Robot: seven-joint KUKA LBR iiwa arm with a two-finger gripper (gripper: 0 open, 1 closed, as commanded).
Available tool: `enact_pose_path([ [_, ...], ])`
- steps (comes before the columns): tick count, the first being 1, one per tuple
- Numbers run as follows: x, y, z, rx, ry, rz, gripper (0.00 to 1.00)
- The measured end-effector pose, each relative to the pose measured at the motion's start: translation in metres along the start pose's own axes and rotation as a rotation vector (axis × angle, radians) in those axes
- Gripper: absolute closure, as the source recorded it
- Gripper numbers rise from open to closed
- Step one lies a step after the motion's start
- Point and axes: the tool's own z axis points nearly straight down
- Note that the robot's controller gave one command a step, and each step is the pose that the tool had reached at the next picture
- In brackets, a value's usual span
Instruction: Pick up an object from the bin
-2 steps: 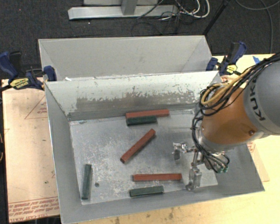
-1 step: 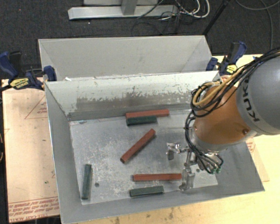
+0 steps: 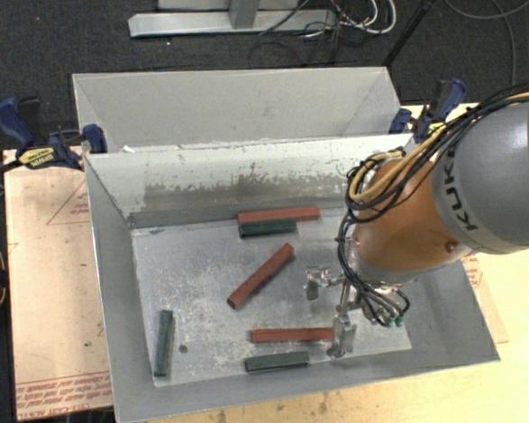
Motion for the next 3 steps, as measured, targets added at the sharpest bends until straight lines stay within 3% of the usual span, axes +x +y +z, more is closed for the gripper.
enact_pose_path([
  [1, 0.0058, 0.0123, 0.0281, 0.000, -0.004, 0.047, 0.00],
  [2, 0.0036, 0.0111, 0.0322, -0.002, -0.001, 0.088, 1.00],
  [3, 0.0033, 0.0101, 0.0312, -0.002, -0.001, 0.093, 1.00],
])
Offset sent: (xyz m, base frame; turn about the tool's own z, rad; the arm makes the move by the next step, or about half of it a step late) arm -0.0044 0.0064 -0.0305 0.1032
